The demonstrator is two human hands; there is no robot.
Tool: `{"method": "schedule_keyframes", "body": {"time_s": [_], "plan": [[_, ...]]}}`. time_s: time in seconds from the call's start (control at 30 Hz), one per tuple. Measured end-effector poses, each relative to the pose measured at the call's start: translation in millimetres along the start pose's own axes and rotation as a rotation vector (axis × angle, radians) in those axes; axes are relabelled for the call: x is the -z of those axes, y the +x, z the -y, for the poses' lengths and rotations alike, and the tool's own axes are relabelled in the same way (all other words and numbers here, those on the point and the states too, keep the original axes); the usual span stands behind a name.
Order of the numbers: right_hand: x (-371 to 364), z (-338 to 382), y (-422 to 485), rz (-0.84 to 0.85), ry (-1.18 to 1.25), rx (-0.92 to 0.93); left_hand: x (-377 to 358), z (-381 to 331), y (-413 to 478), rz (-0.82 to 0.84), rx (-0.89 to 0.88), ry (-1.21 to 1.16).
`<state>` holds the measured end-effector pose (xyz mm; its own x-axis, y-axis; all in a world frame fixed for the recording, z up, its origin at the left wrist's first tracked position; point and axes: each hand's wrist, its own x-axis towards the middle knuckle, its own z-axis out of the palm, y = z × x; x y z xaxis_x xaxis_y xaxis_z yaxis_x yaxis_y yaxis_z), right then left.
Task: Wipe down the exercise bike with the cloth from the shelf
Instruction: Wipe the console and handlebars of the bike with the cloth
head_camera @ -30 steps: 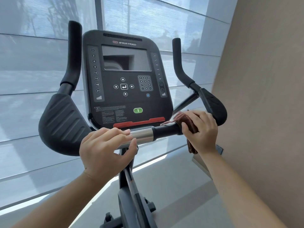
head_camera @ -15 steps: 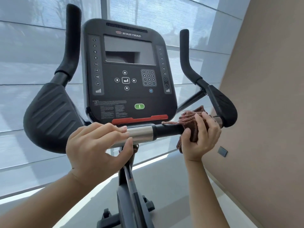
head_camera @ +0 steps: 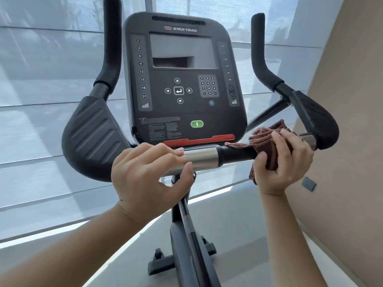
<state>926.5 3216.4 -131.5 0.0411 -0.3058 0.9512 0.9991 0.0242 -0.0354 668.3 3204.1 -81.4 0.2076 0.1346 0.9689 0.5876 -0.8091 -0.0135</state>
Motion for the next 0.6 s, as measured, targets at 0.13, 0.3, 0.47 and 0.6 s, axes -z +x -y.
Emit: {"method": "schedule_keyframes", "body": {"time_s": [0.13,0.3,0.47,0.6], "plan": [[11.2,-49.4,14.2,0.11,-0.061,-0.12,-0.2,1.8,-1.2,-0.004,-0.018,0.023],[13.0,-5.0,20.7,0.168,-0.045,-0.277,-2.3,1.1,-1.0,-0.036,-0.009,0.051],[12.2,53.6,21.4,0.311,-0.023,-0.148,-1.3,0.8,-0.4,-0.019,-0.001,0.024],[23.5,25.4,35.9,0.454,-0.035,-0.058,-0.4,1.0,-2.1,-0.018,0.004,0.006]]}}
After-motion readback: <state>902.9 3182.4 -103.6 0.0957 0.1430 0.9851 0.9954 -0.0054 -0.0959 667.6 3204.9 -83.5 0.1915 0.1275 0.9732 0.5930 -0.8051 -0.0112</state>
